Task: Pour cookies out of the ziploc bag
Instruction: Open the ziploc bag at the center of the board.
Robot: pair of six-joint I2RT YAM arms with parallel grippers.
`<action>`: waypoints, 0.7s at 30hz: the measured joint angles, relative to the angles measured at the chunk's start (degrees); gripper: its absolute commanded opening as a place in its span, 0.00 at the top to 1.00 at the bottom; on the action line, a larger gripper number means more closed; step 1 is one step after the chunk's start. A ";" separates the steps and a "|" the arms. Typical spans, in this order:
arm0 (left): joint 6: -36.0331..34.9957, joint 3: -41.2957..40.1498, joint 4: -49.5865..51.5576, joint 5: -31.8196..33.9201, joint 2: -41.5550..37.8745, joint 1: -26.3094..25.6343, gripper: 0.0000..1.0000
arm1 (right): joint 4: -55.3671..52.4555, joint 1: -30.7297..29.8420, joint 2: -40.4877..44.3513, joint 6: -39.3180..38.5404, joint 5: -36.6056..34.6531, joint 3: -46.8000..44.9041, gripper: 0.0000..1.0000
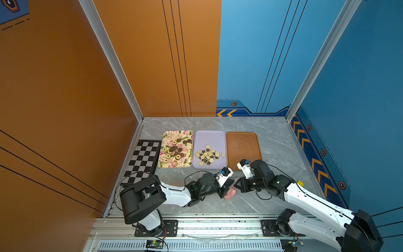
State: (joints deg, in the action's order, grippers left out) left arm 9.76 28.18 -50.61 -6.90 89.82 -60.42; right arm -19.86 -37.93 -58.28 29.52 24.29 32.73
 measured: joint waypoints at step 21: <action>12.52 19.23 36.37 -3.08 -3.48 7.98 0.42 | -3.72 3.76 4.13 -2.29 -6.08 -2.43 1.00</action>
State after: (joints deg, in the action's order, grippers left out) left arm 22.28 47.42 -14.24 -9.98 86.35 -52.45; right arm -23.57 -34.17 -54.15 27.22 18.22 30.30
